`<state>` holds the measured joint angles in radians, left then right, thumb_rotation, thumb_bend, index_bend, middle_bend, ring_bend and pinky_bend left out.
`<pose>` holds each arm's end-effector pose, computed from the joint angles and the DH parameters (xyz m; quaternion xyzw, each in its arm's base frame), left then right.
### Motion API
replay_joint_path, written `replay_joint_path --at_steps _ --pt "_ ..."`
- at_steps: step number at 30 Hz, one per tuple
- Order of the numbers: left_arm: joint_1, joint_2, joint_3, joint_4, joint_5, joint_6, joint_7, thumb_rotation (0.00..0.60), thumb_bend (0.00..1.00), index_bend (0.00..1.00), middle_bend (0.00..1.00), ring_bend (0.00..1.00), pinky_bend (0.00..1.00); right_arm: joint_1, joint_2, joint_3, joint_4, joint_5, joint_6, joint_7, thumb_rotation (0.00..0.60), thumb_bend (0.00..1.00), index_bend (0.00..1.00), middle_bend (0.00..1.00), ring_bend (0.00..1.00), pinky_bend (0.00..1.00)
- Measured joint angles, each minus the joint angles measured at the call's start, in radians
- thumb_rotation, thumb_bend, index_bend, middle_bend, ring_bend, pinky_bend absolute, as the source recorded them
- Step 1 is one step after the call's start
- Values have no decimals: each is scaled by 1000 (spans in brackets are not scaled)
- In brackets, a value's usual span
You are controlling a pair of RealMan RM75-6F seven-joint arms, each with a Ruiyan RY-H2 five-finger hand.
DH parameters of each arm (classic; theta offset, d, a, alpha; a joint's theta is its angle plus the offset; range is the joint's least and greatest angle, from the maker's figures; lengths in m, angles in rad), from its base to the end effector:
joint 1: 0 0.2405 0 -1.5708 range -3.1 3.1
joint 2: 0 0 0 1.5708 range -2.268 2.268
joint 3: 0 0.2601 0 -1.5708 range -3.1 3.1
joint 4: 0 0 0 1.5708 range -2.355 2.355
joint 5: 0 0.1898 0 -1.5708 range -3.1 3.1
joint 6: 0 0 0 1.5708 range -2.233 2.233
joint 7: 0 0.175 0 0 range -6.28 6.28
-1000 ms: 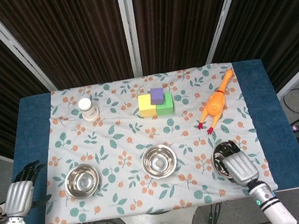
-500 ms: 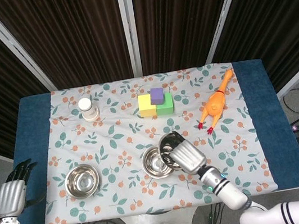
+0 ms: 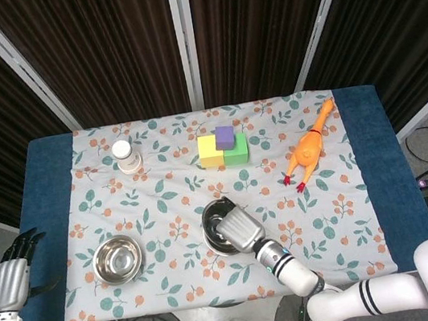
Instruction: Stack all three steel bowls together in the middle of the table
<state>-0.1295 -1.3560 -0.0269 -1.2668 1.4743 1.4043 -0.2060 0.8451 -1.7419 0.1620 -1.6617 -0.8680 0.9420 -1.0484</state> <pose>-0.3500 0.2243 0.1188 -0.5841 -0.4408 -0.3937 0.5564 -0.0649 -0.3066 -0.0892 0.8612 -0.2387 0.2661 0.3614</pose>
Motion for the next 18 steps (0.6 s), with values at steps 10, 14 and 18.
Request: replay_joint_path --at_steps 10,14,18 --pt "2 -5 4 8 2 -4 -4 600 86 214 205 126 232 49 37 -47 -31 76 22 -29 600 102 572 494 289 91" --pt "1 -4 2 7 3 -2 -3 600 86 214 205 126 232 65 50 -57 -48 85 34 -26 600 101 545 474 274 86" --pt "-1 -3 2 5 5 -4 0 600 86 214 205 126 232 68 71 -57 -81 64 53 -3 600 95 528 464 268 81"
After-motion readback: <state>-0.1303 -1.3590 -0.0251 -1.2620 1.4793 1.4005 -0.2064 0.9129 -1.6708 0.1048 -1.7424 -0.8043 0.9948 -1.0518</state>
